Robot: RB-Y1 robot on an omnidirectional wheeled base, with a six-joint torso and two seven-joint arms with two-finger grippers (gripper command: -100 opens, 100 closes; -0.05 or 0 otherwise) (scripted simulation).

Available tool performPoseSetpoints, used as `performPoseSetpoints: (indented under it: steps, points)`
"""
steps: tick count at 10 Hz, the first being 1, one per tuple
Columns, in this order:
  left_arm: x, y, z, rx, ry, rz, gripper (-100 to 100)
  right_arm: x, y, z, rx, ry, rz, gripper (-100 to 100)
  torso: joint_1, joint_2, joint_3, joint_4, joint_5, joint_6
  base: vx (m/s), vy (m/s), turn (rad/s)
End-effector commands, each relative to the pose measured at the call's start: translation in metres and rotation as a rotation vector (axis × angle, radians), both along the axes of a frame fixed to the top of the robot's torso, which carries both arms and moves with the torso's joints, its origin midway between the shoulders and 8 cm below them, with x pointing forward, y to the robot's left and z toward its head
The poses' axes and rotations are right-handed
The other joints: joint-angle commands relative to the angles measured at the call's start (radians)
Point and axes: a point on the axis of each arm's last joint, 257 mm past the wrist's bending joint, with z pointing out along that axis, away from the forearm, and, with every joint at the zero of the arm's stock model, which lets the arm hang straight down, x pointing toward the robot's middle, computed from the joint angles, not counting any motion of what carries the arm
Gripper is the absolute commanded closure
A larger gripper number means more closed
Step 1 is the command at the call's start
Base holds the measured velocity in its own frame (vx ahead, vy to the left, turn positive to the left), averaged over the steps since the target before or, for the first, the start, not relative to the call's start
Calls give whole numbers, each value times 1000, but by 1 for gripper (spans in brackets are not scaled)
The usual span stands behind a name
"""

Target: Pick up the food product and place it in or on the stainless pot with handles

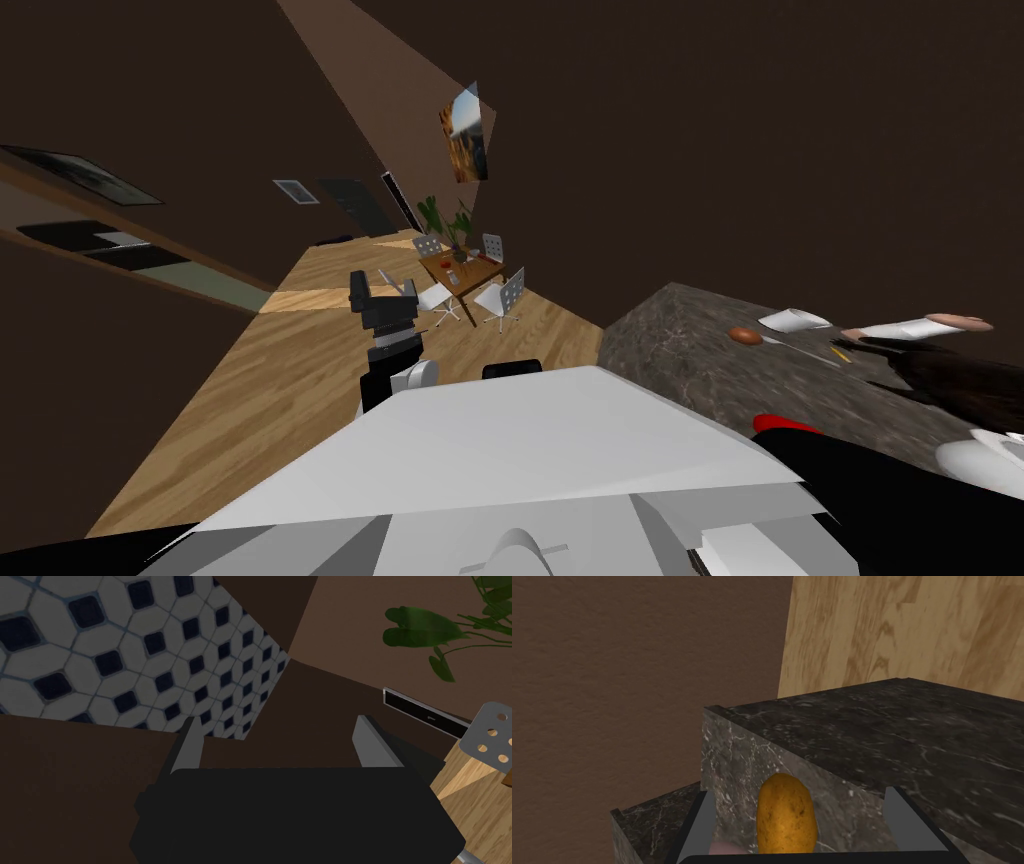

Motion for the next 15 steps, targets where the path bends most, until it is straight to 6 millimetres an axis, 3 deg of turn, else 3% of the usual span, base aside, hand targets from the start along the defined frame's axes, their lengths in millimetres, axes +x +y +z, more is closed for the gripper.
performPoseSetpoints:
  steps: [1, 3, 4, 6, 7, 8, 9, 12, 14, 15]
  points:
    - [0, 0, 0, 0, 0, 0, 0, -4, 13, -8, 16, -26, -40, -100, 0, 0, 0, 0, 0, 0, -23, -135, 247]
    - [0, 0, 0, 0, 0, 0, 0, -3, 37, -29, 49, -84, -103, -100, 0, 2, 1, 0, 0, 0, -85, -156, 265]
    - [0, 0, 0, 0, 0, 0, 0, -3, 37, -29, 49, -84, -103, -100, -2, 5, 3, 1, -1, 0, -95, -150, 96]
    - [0, 0, 0, 0, 0, 0, 0, 6, 56, -55, 80, -142, -144, -100, -2, 6, 4, 2, -1, 1, -129, -179, 100]
    - [0, 0, 0, 0, 0, 0, 0, 2, 53, -49, 71, -127, -134, -100, -3, 7, 4, 2, -1, 1, -57, -76, 23]
    - [0, 0, 0, 0, 0, 0, 0, 2, 53, -50, 73, -131, -136, 0, 3, 4, 3, 1, 0, 2, -10, -15, 0]
    - [0, 0, 0, 0, 0, 0, 0, -6, 67, -55, 70, -131, -175, -100, 7, 1, 1, 0, 1, 2, -71, 5, 258]
    - [0, 0, 0, 0, 0, 0, 0, -19, 90, -63, 64, -131, -241, -100, 11, 5, 3, 1, 3, 1, -122, 18, 256]
    - [0, 0, 0, 0, 0, 0, 0, -17, 89, -62, 62, -130, -236, -100, 10, 5, 3, 1, 2, 2, -62, 2, 34]
    - [0, 0, 0, 0, 0, 0, 0, -18, 89, -63, 63, -130, -237, 100, 9, 2, 1, 1, 2, 2, 0, 0, 0]
